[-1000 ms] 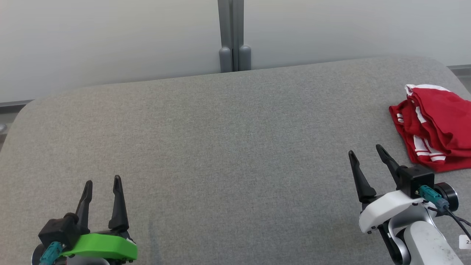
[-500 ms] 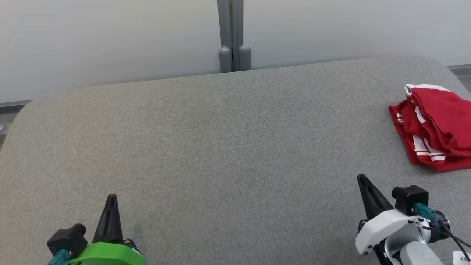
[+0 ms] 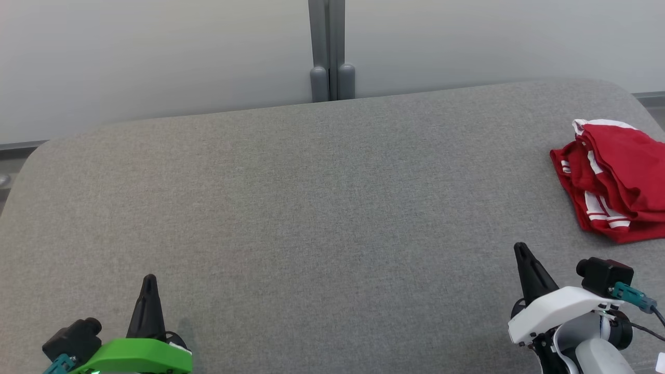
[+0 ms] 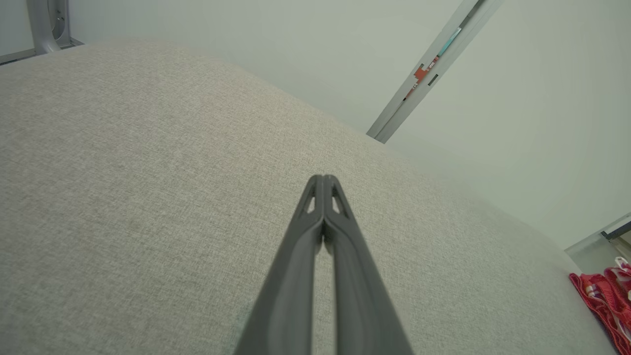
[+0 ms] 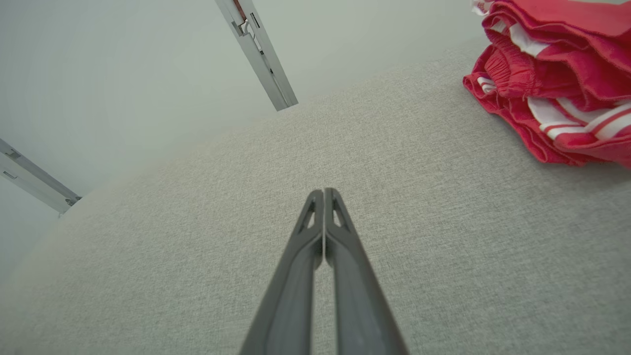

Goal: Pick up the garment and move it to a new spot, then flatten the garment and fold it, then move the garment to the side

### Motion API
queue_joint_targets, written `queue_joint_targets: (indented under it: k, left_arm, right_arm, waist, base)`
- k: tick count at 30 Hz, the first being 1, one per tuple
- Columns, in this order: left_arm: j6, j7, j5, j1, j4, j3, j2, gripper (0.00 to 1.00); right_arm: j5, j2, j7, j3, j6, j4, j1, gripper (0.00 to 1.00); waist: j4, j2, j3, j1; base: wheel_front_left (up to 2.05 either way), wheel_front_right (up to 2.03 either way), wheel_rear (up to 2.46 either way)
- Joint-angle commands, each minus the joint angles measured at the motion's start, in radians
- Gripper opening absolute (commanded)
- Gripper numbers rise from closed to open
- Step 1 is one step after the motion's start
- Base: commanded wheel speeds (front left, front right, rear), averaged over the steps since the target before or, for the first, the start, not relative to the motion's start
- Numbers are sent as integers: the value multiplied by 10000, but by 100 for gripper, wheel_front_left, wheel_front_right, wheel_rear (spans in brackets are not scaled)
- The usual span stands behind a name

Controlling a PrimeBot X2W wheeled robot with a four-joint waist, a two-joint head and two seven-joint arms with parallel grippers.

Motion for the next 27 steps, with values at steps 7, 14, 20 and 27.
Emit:
queue_joint_targets:
  k: [7, 14, 20, 27]
  left_arm:
    - [-7, 334, -1246, -376, -241, 115, 45, 0]
    - [-9, 603, -2176, -450, -293, 175, 50, 0]
    - [-11, 817, -2915, -507, -338, 225, 54, 0]
    - [-13, 1056, -3743, -576, -387, 282, 59, 0]
  right_arm:
    - [1357, 56, 262, -269, -3, -268, -214, 0]
    - [2385, 143, 470, -442, -4, -341, -226, 0]
    - [3194, 211, 635, -574, -5, -398, -236, 0]
    - [4098, 288, 818, -728, -6, -461, -250, 0]
  waist:
    - [14, 0, 2, 0]
    - [28, 0, 3, 0]
    - [39, 0, 5, 0]
    - [53, 0, 6, 0]
  base:
    - [0, 0, 0]
    - [0, 0, 0]
    - [0, 0, 0]
    - [0, 0, 0]
